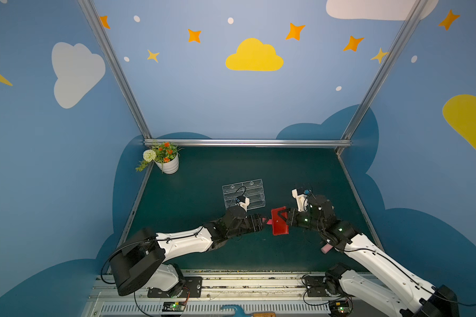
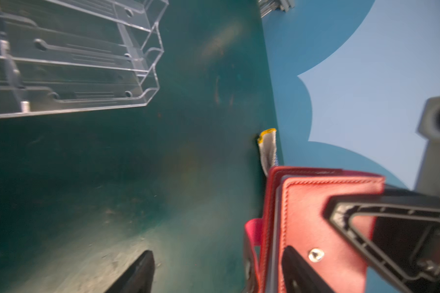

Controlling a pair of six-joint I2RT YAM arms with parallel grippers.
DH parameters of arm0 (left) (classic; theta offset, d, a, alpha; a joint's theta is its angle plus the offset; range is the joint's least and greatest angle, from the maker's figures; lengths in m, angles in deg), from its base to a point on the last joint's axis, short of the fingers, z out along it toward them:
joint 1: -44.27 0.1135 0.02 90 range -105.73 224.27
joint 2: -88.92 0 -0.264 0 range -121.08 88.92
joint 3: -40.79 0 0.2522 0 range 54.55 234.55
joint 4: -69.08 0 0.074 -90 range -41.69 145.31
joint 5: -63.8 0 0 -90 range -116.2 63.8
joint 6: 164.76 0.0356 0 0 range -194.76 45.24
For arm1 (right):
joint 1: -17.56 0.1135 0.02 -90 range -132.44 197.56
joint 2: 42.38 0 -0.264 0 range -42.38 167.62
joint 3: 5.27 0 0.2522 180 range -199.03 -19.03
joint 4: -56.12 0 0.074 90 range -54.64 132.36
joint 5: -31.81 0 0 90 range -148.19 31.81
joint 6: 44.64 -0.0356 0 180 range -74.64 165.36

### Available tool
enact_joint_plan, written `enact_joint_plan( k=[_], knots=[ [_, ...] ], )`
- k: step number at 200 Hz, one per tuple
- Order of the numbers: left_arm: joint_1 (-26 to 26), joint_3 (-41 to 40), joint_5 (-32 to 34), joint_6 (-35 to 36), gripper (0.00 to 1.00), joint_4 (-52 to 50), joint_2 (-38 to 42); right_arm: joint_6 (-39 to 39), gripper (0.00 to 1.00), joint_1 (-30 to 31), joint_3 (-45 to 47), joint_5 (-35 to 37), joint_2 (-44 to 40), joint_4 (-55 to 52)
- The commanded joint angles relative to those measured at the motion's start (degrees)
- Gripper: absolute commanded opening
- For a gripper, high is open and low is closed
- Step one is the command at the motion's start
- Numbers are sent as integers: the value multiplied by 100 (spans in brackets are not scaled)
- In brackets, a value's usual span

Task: Take the credit cards out of the card holder
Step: Open the button on the card holder.

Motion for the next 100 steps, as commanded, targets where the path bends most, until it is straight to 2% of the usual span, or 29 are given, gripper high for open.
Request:
enact_joint_plan(
  k=[1,27,83,100],
  knots=[
    [35,9,-213,-99,66,423,-214,-104,0,-26,71,-177,-73,286],
    [42,36,-236,-126,49,547,-346,-156,0,-28,112,-248,-63,367],
    [48,63,-174,-59,5,422,-316,-294,0,-55,280,-387,29,540],
    [50,-3,-175,-13,4,391,-238,-317,0,-80,323,-366,139,535]
  ],
)
